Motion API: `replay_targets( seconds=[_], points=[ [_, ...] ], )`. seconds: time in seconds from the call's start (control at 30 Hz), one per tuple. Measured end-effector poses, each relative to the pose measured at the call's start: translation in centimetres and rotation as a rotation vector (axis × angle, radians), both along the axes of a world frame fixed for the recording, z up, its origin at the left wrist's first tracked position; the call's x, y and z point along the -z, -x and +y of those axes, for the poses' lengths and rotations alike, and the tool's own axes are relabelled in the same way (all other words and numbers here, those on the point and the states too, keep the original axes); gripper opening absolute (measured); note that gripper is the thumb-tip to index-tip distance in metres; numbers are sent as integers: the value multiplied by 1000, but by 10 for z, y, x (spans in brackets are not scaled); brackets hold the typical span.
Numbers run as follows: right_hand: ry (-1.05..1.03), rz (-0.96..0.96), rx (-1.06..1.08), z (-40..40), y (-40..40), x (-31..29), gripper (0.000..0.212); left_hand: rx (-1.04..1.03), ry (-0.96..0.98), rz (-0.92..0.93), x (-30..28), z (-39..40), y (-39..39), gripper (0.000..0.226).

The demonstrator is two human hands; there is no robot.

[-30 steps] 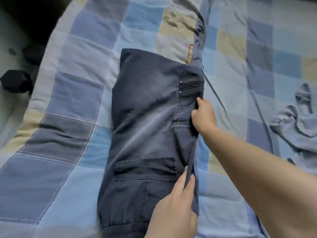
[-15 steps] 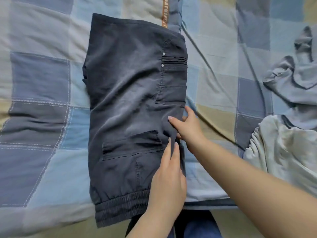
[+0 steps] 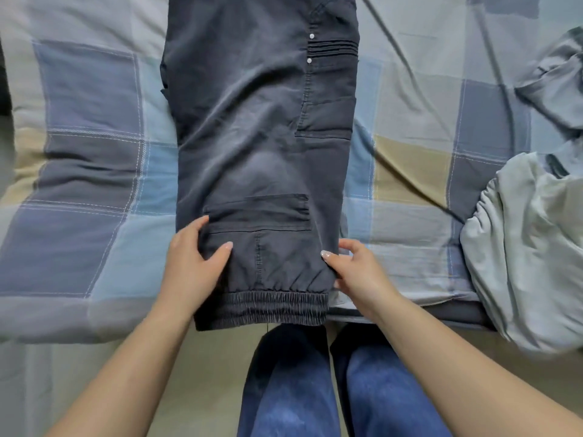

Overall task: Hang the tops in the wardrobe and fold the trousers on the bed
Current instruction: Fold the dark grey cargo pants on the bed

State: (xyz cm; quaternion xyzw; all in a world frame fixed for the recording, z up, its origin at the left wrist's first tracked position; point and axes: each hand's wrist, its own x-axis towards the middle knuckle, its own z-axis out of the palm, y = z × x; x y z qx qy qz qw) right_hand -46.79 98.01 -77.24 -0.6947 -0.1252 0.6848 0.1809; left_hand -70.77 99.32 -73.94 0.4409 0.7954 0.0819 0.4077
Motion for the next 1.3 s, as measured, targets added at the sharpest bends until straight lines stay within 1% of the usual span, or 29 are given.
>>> replay_targets(
  seconds=[0.07, 0.13, 0.17, 0.23, 0.27, 0.33, 0.4, 0.47, 0.53, 0.6, 0.63, 0.7, 0.73, 0.8, 0.87, 0.93, 1.0, 1.03, 1.07, 1.1, 1.13, 1.17, 1.2, 1.23, 1.27, 1.3],
  points=[
    [-18, -89, -63, -11, 1, 5, 1, -155, 114, -64, 2, -13, 13, 62],
    [-12, -170, -110, -19, 1, 7, 12, -250, 142, -82, 4, -27, 22, 60],
    [9, -173, -125, -23, 2, 7, 20, -290, 148, -87, 4, -33, 25, 57],
    [54, -87, -112, -31, 4, 4, 39, -366, 186, -151, 3, -40, 29, 51],
    [76, -13, -89, -35, 4, 2, 41, -410, 211, -220, 2, -42, 30, 46],
    [98, 121, -24, -38, -1, -1, 33, -479, 258, -367, -1, -45, 31, 29],
    [64, 232, 21, -40, -5, -3, 22, -507, 290, -457, -5, -46, 35, 18],
    [7, 279, -9, -37, -5, -6, 22, -536, 294, -517, -8, -46, 39, 19],
    [-16, 245, -80, -34, -2, -9, 25, -507, 281, -514, -8, -49, 41, 32],
    [-12, 176, -125, -33, 0, -10, 29, -470, 262, -473, -11, -50, 37, 37],
    [-6, 143, -139, -32, -1, -13, 27, -460, 253, -450, -12, -51, 36, 38],
    [14, 86, -158, -34, -3, -15, 17, -429, 258, -427, -13, -50, 37, 41],
    [31, 60, -166, -36, -4, -19, 18, -410, 286, -425, -15, -51, 39, 44],
    [76, 27, -168, -44, -4, -25, 25, -354, 375, -406, -20, -57, 46, 46],
    [139, 21, -217, -59, -3, -32, 31, -264, 471, -370, -28, -69, 53, 40],
    [207, 14, -255, -78, -1, -41, 32, -165, 529, -376, -39, -82, 55, 37],
    [224, 31, -260, -97, 0, -49, 27, -61, 530, -381, -50, -96, 56, 43],
    [206, 42, -262, -105, 0, -55, 20, -20, 506, -373, -57, -102, 57, 51],
    [174, 38, -253, -111, 1, -63, 8, 13, 460, -366, -65, -107, 56, 60],
    [126, 24, -210, -114, 0, -68, 15, 38, 388, -361, -71, -109, 56, 67],
    [69, 8, -177, -116, 0, -73, 37, 51, 298, -362, -76, -111, 56, 72],
    [-7, 2, -168, -115, -1, -79, 54, 39, 209, -374, -81, -111, 56, 73],
    [-85, -16, -165, -111, -1, -85, 61, 1, 136, -401, -87, -109, 54, 66],
    [-158, -28, -152, -104, -1, -92, 57, -51, 94, -434, -92, -104, 54, 53],
    [-222, -27, -120, -94, 0, -100, 45, -91, 89, -458, -98, -97, 54, 39],
    [-252, -12, -60, -85, 1, -104, 34, -125, 108, -478, -104, -88, 54, 30]
  ],
)
